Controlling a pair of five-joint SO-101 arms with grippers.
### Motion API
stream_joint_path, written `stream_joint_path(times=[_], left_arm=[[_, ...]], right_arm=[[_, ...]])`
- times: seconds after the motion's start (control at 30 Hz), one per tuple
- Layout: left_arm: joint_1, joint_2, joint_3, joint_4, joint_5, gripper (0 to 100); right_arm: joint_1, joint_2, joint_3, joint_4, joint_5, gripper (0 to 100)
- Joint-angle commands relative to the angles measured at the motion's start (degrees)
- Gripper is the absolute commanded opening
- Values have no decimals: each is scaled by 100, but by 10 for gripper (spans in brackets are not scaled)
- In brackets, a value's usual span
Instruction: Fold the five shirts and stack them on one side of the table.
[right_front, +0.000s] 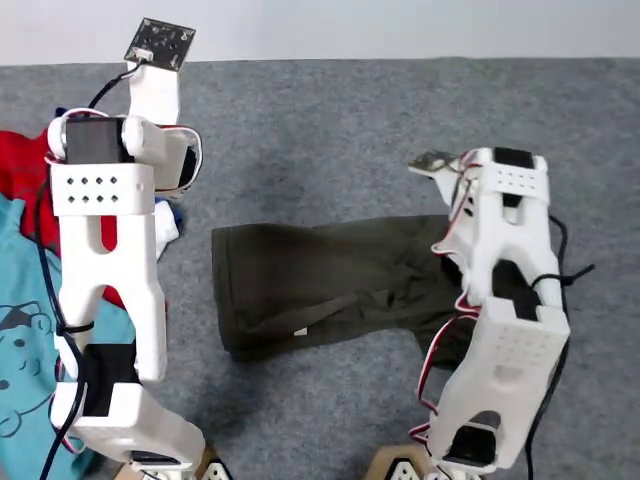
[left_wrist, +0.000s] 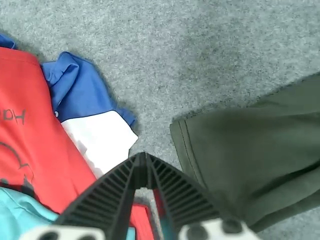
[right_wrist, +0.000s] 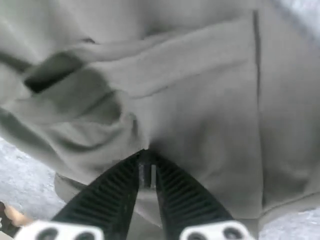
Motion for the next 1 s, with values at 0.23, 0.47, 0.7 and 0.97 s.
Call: stream_joint_path(times=[0.23,0.47,0.7,0.97], left_arm=[[53,-273,-31,141,-9,2],[53,-264,-40,141,-18,2],[62,-281,-40,132,-18,2],[26,-308,-48,141,-18,2]], right_arm=[[602,-215,-273,910,554,9],[558,-989,-273,585,308,38],[646,-409,-273,180,281,39],[1376,163,-255,40,308,39]])
